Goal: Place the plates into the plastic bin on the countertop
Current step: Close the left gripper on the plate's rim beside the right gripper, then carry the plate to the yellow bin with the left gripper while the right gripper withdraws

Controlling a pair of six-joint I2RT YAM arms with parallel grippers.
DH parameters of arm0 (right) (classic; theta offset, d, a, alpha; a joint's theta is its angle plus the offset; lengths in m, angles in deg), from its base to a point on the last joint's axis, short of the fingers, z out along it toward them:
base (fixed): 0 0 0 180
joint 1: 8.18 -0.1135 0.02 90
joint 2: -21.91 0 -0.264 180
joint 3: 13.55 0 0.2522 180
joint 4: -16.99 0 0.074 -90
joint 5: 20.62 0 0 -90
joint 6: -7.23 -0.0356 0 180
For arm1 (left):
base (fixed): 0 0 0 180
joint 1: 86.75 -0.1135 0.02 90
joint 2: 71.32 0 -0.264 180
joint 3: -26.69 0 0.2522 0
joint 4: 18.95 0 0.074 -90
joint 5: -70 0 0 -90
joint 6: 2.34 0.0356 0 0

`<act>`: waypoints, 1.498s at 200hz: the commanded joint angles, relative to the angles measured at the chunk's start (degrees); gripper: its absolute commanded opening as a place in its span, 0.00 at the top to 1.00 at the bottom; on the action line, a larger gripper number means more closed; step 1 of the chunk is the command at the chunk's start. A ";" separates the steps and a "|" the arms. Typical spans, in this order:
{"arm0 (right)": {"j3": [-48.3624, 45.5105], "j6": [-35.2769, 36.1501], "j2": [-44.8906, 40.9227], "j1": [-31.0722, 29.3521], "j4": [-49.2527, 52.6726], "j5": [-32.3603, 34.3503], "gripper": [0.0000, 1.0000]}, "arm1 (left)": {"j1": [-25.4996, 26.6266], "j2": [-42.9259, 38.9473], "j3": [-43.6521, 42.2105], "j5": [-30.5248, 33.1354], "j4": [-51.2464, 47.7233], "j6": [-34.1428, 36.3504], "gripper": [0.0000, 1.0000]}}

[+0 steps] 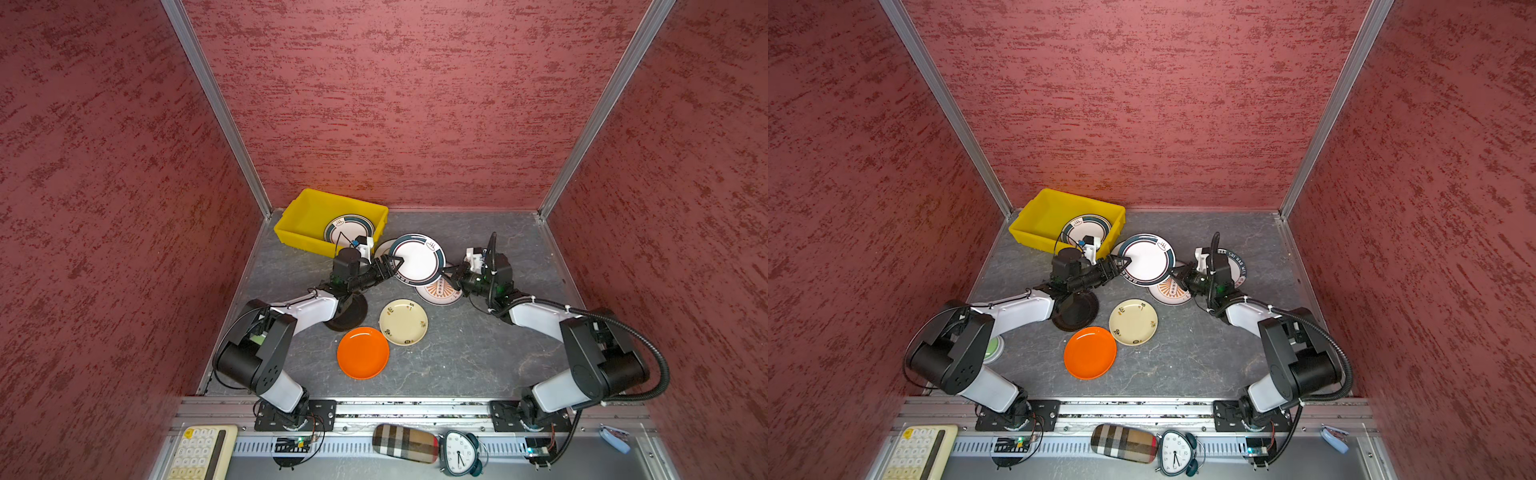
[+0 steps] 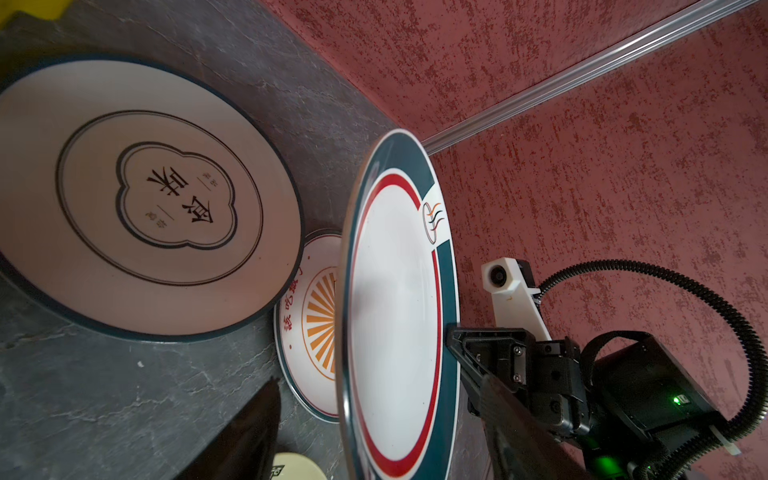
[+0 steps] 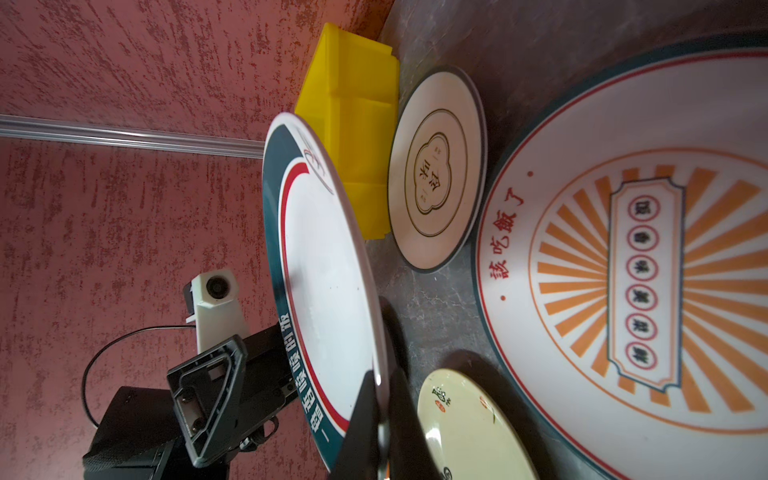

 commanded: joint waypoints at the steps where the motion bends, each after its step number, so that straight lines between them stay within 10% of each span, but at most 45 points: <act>1: 1.41 -2.32 -2.15 -1.07 -3.81 -1.39 1.00 | -0.50 0.93 -0.02 -2.92 3.51 -1.48 0.32; 77: 1.78 -1.93 -5.66 -2.04 0.24 0.52 1.00 | -0.58 1.28 0.09 -3.92 3.88 -1.92 0.50; 173: 3.13 1.22 -8.46 -2.86 6.10 3.47 1.00 | -0.81 0.57 -0.33 -3.25 3.00 -1.62 1.00; 223: 3.08 2.37 -9.78 -2.96 7.37 4.15 0.52 | -1.03 0.03 -0.33 -2.49 2.67 -1.37 1.00; 299: 4.95 10.59 -14.01 -2.99 17.23 7.43 0.34 | -2.08 -0.33 5.41 1.32 -3.67 0.69 1.00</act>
